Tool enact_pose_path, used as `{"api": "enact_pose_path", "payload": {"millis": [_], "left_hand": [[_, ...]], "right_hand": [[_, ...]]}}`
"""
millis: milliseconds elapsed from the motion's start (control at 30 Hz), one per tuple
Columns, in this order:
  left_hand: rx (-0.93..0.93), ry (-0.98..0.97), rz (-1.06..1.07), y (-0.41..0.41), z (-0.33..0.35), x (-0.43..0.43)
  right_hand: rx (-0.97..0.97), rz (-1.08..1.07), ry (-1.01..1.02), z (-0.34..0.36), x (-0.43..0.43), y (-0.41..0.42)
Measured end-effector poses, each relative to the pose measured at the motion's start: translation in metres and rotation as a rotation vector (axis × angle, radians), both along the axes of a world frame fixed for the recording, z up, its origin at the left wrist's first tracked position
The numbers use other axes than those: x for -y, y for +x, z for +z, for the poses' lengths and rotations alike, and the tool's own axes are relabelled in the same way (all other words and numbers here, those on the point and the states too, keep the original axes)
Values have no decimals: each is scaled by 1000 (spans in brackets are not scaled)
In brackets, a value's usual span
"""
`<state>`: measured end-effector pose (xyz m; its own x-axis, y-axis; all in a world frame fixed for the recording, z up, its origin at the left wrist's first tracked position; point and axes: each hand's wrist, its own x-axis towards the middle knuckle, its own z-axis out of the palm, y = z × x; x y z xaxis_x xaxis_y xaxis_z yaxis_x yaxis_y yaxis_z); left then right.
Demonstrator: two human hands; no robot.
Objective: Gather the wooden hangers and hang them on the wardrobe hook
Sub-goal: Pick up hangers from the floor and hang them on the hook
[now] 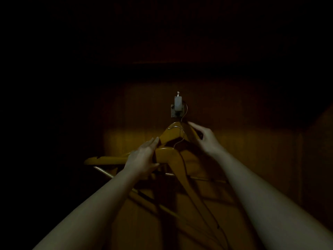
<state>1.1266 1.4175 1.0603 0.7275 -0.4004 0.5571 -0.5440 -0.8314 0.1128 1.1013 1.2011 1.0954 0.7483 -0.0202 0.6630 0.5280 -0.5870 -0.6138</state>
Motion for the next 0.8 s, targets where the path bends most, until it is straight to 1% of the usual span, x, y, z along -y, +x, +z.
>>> {"api": "enact_pose_path", "payload": {"millis": [133, 200, 300, 367, 433, 533, 667, 733, 800], "left_hand": [[-20, -18, -12, 14, -8, 2], [-34, -50, -21, 17, -15, 4], [25, -86, -25, 25, -22, 6], [42, -113, -24, 28, -29, 8], [51, -132, -13, 29, -35, 11], [61, -160, 2, 32, -41, 14], [76, -160, 1, 33, -45, 14], [27, -157, -26, 31, -46, 12], [-43, -159, -59, 25, -45, 8]], "right_hand": [[-38, -30, -9, -8, 2, 19], [-64, -101, -59, -10, 2, 29], [-75, -264, -144, -13, 1, 42], [35, -351, -194, -21, -2, 41], [166, -377, -205, -29, -7, 36], [225, -514, -263, -32, -12, 30], [192, -645, -311, -31, -22, 23], [158, -671, -316, -32, -24, 20], [95, -680, -366, -33, -27, 10]]}}
